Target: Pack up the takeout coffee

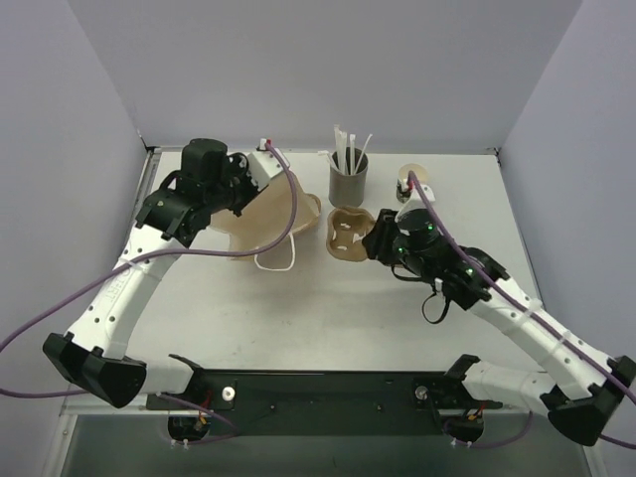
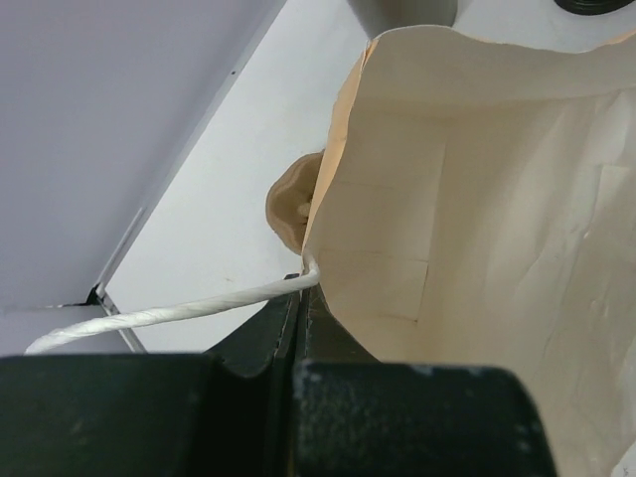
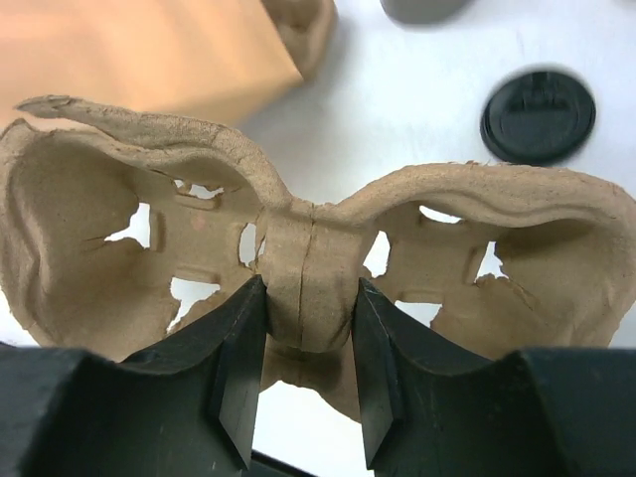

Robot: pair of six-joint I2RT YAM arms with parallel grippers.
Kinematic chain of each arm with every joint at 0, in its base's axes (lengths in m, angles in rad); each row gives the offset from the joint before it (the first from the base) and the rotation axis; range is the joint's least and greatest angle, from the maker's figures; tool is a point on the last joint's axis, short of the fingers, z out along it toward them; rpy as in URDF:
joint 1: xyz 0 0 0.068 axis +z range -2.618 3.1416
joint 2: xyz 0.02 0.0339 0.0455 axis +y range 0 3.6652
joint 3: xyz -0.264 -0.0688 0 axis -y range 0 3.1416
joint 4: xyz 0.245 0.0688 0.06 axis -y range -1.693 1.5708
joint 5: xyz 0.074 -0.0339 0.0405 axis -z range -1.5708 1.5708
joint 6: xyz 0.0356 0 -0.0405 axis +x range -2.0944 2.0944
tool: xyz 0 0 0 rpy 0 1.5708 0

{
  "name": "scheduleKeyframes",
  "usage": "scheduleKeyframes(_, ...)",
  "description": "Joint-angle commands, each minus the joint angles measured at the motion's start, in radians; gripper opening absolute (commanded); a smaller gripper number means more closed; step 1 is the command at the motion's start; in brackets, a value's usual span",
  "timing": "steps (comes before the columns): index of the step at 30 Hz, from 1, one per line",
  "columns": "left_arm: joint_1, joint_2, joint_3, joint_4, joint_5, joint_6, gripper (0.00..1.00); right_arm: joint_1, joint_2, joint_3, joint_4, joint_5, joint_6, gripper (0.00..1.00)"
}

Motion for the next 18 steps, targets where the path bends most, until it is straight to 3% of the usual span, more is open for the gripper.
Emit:
scheduleKeyframes(1,0.0,0.027,0.055,0.004,0.12,-0.024,0.0,0.004,-0.092,0.067,0.146,-0.021,-0.151,0.32)
scheduleKeyframes(9,-0.031,0.106,0.121,-0.043,0.161,-0.095,0.0,0.009,-0.111,0.192,0.283,-0.279,-0.215,0.33)
scheduleKeyframes(18,-0.046,0.221,0.268,-0.146,0.221,-0.221,0.0,0.01,-0.03,0.152,0.734,-0.644,-0.005,0.34)
